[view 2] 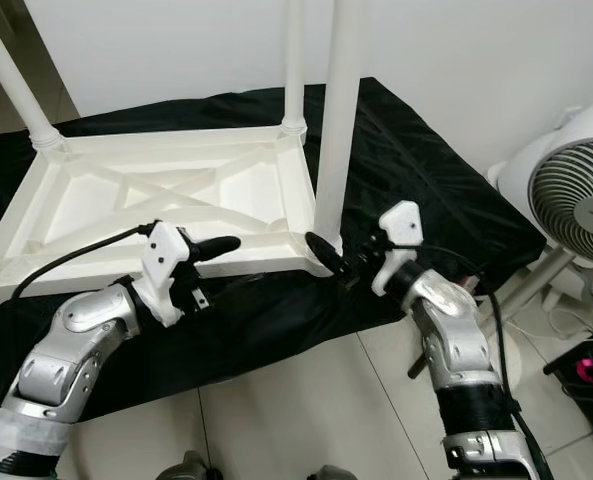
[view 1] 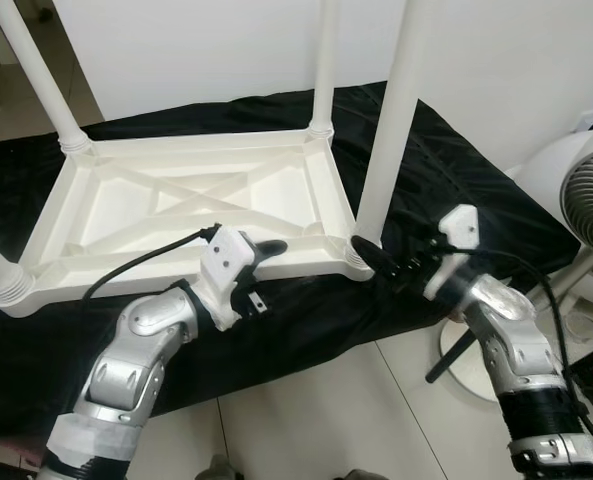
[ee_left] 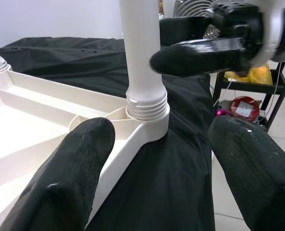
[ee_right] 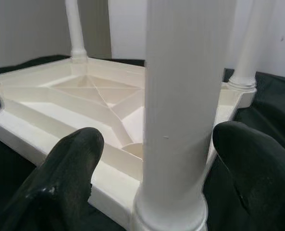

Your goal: Building children table

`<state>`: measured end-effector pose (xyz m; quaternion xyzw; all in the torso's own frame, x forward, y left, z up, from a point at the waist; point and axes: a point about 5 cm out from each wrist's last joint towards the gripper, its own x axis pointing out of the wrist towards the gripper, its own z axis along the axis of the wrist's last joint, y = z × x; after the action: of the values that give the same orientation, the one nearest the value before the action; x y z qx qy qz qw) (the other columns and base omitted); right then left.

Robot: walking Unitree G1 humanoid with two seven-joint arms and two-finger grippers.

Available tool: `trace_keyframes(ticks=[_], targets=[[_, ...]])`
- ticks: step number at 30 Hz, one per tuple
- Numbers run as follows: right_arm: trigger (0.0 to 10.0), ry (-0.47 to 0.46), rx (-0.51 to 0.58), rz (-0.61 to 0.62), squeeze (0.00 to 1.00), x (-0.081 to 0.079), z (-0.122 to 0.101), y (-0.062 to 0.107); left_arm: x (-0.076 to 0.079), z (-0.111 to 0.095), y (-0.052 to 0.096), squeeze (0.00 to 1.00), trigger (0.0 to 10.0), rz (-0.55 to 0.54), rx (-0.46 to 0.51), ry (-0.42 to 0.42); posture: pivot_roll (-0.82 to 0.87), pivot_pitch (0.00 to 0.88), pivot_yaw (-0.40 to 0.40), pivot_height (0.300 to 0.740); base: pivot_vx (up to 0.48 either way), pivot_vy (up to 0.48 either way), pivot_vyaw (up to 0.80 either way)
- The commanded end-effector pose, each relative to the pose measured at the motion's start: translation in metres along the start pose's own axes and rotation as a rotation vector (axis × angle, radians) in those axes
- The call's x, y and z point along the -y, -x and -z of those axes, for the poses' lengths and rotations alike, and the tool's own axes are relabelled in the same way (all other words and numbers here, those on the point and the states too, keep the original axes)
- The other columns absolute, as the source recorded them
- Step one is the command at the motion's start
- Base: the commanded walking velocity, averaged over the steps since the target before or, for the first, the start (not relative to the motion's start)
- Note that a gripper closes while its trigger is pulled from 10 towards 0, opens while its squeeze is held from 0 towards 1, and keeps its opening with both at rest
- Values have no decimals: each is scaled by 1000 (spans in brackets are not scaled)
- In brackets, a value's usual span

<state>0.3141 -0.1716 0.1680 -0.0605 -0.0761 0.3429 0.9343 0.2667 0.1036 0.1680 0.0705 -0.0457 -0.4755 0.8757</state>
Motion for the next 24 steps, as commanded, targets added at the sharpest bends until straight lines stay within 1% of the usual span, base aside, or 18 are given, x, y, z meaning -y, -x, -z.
trace_keyframes(ticks=[1,7,8,12,13,14,15,16,17,18,20,21,24], targets=[[10000,12,-28,-11,0,1,5,-8,4,0,-3,0,10000,-4,-15,-13,-58,0,13,740,0,0,0],[10000,9,-49,-13,0,6,8,-13,5,-1,-6,0,10000,-3,-22,-26,-57,0,7,740,0,0,0],[10000,7,-69,-23,0,8,12,-14,7,-1,-8,0,10000,-4,-20,-29,-52,0,-1,740,0,0,0],[10000,6,-87,-29,0,10,16,-16,8,-1,-9,0,10000,-4,-20,-31,-52,0,-2,740,0,0,0],[8824,11,-108,-39,0,11,20,-19,9,0,-10,0,10000,-2,-31,-27,-51,0,3,740,0,0,0],[5725,14,-123,-51,0,12,22,-21,11,2,-11,0,10000,-2,-43,-15,-52,0,7,740,0,0,0],[5725,14,-123,-51,0,12,22,-21,11,2,-11,0,10000,-2,-43,-15,-52,0,7,740,0,0,0],[4353,20,-134,-63,0,12,23,-23,12,4,-12,0,10000,-7,-53,-4,-53,0,13,740,0,0,0],[4353,20,-134,-63,0,12,23,-23,12,4,-12,0,10000,-7,-53,-4,-53,0,13,740,0,0,0],[3373,26,-146,-69,0,13,25,-24,13,5,-14,0,10000,-13,-62,3,-54,0,16,740,0,0,0],[3373,32,-153,-72,0,15,26,-25,14,5,-15,0,10000,-21,-68,4,-54,0,16,740,0,0,0],[0,35,-164,-75,0,16,27,-25,14,6,-17,0,10000,-30,-75,7,-56,0,19,740,0,0,0],[0,36,-181,-80,0,17,30,-25,14,6,-19,0,10000,-31,-77,6,-61,0,20,740,0,0,0]])
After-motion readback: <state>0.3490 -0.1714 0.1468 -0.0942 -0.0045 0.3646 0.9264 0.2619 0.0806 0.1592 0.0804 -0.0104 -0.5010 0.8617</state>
